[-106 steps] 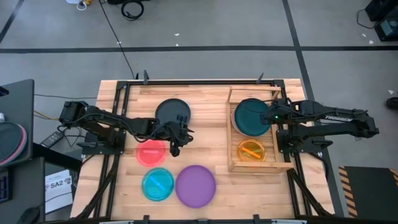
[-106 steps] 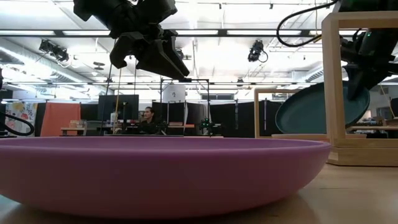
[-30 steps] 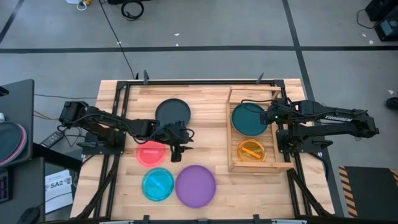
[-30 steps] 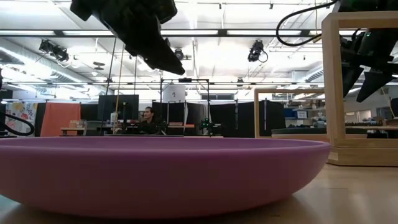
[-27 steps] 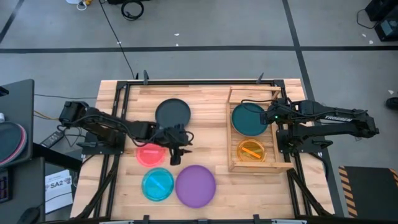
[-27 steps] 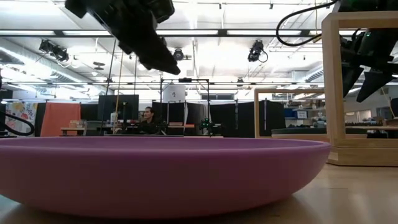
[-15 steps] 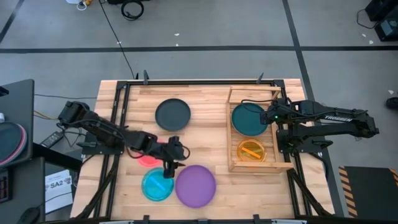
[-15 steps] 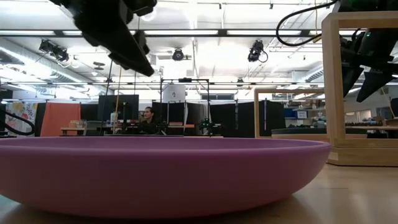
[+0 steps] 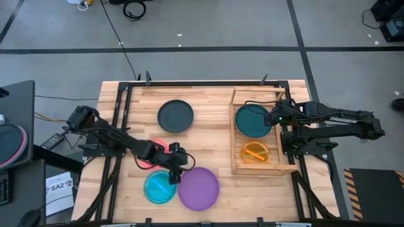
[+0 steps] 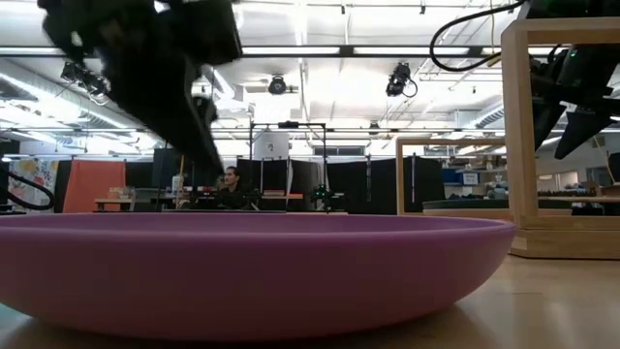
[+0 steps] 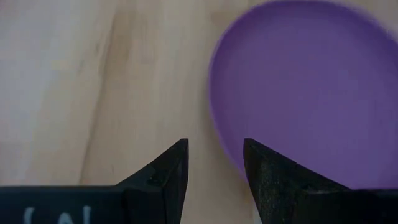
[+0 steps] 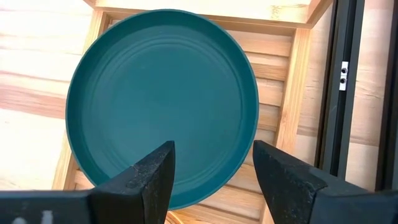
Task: Place and stack plates onto a shelf
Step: Stack the purple plate on top of the blue plate on the shelf
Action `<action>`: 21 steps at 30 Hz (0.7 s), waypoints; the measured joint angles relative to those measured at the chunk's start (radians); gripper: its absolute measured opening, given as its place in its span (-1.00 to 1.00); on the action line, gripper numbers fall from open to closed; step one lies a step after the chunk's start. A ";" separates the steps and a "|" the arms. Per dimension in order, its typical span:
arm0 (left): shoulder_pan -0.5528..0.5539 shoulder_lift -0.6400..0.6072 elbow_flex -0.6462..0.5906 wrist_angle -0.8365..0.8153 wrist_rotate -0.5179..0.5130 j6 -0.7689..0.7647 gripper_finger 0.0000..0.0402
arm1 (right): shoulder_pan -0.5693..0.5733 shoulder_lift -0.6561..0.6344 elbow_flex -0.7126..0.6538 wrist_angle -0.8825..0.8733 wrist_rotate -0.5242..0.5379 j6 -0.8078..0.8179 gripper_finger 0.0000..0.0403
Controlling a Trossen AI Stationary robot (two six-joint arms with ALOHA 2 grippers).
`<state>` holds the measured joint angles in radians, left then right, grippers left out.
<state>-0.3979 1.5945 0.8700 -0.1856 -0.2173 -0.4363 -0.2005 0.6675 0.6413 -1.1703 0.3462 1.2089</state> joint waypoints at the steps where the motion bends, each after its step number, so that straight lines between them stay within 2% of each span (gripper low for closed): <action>1: 0.001 0.018 0.000 0.001 0.000 -0.001 -0.20 | 0.000 0.000 0.000 0.001 0.000 0.000 0.10; 11: 0.015 0.172 0.000 0.069 0.035 -0.030 -0.20 | 0.000 0.000 0.000 0.007 0.000 0.000 0.09; 21: 0.024 0.147 0.000 0.063 0.043 -0.031 -0.20 | 0.000 0.000 0.000 0.010 0.000 0.000 0.09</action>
<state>-0.3741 1.7417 0.8703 -0.1229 -0.1741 -0.4678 -0.2005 0.6678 0.6415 -1.1603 0.3462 1.2091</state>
